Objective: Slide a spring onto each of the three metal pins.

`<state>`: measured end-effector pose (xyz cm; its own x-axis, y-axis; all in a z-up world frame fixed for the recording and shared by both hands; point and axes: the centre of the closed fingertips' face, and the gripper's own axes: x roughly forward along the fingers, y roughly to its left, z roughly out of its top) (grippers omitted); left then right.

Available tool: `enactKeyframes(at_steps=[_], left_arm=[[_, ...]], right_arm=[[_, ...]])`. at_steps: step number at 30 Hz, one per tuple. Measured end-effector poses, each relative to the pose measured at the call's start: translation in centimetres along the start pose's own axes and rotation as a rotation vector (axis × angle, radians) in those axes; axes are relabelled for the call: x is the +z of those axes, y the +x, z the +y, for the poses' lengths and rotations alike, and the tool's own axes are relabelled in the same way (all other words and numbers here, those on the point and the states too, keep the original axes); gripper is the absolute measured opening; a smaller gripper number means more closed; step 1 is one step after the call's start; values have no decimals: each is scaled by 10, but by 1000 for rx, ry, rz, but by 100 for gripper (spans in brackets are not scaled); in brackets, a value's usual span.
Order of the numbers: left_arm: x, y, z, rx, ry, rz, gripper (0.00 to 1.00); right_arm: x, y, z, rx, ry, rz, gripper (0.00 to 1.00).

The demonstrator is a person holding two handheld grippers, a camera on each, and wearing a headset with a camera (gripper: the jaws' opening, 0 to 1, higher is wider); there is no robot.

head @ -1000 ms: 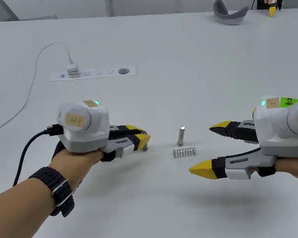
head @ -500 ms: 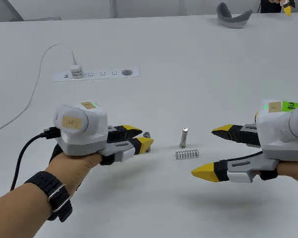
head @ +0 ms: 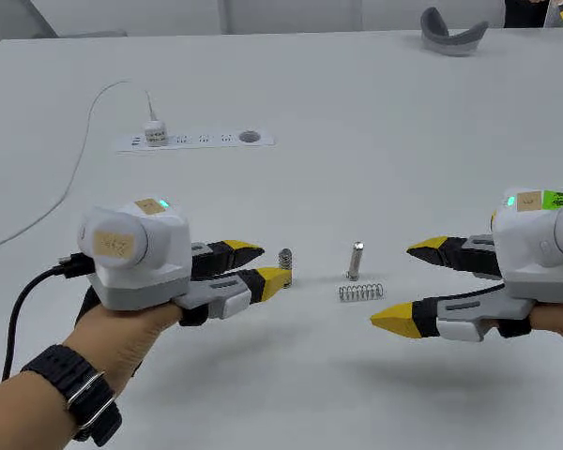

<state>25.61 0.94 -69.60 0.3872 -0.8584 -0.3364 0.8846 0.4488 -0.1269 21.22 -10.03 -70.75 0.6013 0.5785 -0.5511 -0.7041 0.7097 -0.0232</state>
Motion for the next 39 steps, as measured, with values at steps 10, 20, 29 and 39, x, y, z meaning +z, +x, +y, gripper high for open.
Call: enactKeyframes(at_steps=[10,20,29,39], left_arm=[[-3,-11,-8,-2,-7,-6,29],[-19,-30,-8,21,-34,4,30],[-27,-42,-6,46,-56,3,29],[-38,-49,-6,47,-71,9,28]], right_arm=[[3,3,-4,0,-30,22,59],[-1,13,-10,21,-64,73,47],[-11,27,-11,59,-85,125,32],[-21,38,-12,104,-118,186,26]])
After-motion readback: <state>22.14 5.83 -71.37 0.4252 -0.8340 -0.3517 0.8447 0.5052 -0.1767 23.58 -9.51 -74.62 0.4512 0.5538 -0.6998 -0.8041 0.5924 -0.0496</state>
